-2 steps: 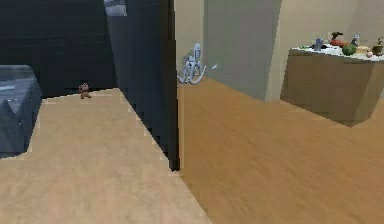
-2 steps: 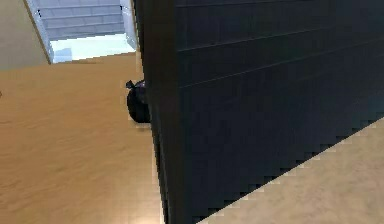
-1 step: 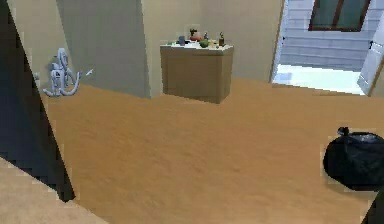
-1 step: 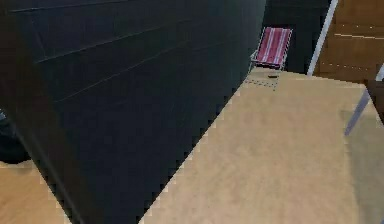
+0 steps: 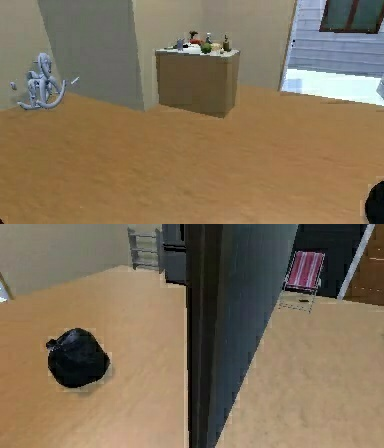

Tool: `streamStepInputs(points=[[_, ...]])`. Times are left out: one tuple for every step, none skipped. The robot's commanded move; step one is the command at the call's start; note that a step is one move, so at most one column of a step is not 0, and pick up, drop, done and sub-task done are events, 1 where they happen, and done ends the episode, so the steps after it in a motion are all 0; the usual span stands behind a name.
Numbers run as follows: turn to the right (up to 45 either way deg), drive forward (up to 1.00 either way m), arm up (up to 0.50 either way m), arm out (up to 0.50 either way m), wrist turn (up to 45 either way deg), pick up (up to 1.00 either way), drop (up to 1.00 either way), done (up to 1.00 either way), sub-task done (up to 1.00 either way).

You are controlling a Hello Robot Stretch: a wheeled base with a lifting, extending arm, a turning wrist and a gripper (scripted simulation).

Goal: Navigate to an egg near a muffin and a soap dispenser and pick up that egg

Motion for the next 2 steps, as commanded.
streamStepInputs(points=[[9.0,0.0,0.0,0.0,0.0,0.0,0.0,0.0,0.0],[0.0,1.0,0.0,0.0,0.0,0.0,0.0,0.0,0.0]])
